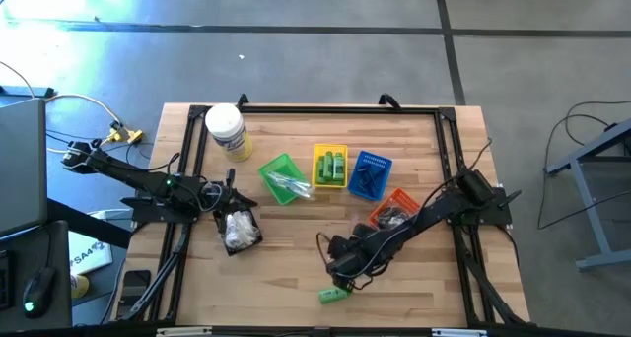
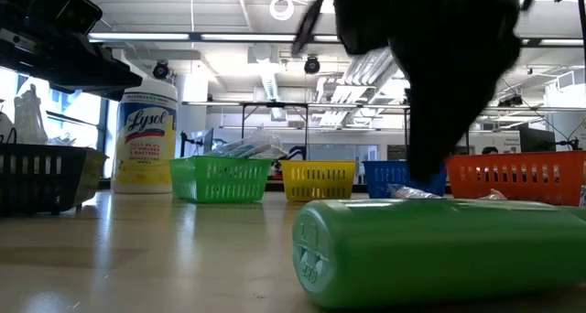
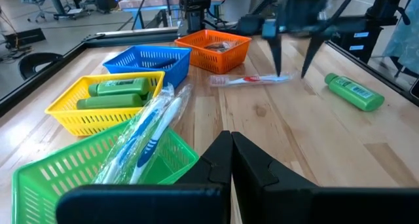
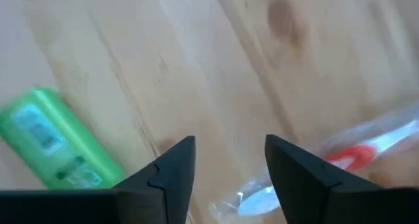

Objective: Pick & Place Travel size toiletries
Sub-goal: Put the orange toothbrush into the green bin

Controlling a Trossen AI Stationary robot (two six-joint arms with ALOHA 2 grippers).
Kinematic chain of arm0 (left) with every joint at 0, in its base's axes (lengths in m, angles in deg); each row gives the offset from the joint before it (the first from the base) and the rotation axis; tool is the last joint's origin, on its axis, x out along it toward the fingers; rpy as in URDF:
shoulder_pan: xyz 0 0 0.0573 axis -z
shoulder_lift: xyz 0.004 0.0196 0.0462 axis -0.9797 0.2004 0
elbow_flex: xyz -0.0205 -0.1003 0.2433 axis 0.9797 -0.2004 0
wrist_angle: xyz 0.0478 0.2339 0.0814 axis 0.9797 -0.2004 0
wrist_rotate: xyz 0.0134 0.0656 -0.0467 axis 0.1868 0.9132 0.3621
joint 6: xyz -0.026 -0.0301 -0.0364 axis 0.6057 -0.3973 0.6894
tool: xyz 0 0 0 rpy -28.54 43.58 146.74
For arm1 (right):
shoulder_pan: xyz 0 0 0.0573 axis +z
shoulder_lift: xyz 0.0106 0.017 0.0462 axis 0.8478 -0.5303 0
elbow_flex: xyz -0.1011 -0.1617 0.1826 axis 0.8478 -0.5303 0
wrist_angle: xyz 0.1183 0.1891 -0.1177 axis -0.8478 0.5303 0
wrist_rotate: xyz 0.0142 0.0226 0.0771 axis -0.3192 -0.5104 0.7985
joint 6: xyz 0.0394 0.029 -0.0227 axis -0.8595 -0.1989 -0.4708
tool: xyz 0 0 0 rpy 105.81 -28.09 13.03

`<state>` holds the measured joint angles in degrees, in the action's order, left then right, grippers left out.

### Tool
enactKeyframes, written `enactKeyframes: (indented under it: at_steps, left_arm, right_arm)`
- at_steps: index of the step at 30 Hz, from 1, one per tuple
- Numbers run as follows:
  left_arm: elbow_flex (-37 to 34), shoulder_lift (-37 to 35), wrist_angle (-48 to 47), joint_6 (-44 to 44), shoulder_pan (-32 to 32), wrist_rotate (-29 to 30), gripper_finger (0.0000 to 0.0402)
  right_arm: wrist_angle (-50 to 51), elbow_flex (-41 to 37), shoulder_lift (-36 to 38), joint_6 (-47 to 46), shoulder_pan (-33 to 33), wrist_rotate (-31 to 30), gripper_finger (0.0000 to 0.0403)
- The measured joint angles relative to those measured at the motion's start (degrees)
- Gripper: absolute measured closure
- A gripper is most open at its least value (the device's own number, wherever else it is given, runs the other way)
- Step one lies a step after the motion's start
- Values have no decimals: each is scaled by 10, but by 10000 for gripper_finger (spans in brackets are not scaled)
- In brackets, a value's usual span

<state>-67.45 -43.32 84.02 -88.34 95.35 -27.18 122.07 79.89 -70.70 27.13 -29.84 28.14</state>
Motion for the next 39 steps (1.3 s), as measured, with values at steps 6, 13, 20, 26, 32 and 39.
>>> enactKeyframes:
  at_steps: [6,13,20,26,32,39]
  left_arm:
    - [0,0,0,-1,0,0,401]
    - [0,0,0,0,0,0,401]
    - [0,0,0,1,0,0,401]
    - [0,0,0,1,0,0,401]
    - [0,0,0,1,0,0,401]
    - [0,0,0,1,0,0,401]
  right_arm:
    - [87,82,1,84,16,-59,228]
    - [214,105,0,-28,9,-61,228]
    - [197,65,-4,-108,-14,-25,225]
    - [166,42,-3,-133,-23,-24,216]
    - [141,14,-3,-158,-29,-15,215]
    - [79,-34,-3,-170,-37,9,215]
